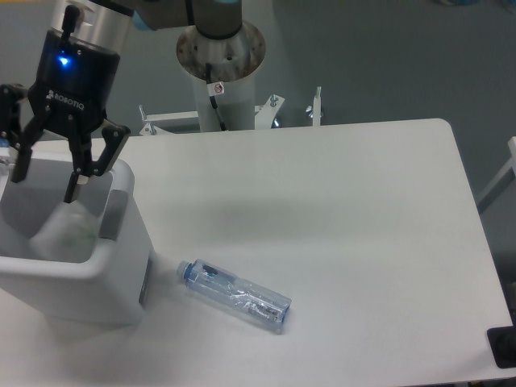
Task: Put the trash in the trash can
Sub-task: 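Open the gripper to drop the paper into the bin, then move the gripper over the clear water bottle, then rotate the gripper and close it around the bottle's base, then lift the bottle and carry it over the white bin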
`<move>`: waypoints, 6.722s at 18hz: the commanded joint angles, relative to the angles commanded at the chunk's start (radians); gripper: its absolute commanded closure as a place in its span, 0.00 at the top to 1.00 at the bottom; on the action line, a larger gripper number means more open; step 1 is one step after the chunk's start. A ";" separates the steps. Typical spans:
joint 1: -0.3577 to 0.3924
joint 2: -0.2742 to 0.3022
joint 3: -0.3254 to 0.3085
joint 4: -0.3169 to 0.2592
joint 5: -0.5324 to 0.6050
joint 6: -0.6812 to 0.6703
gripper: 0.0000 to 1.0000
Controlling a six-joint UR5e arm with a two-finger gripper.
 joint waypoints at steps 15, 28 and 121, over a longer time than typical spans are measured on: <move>0.284 -0.235 -0.026 -0.031 0.204 -0.066 1.00; 0.262 -0.376 -0.025 -0.044 0.313 -0.347 1.00; -0.012 -0.267 0.321 0.091 -0.161 -0.150 0.52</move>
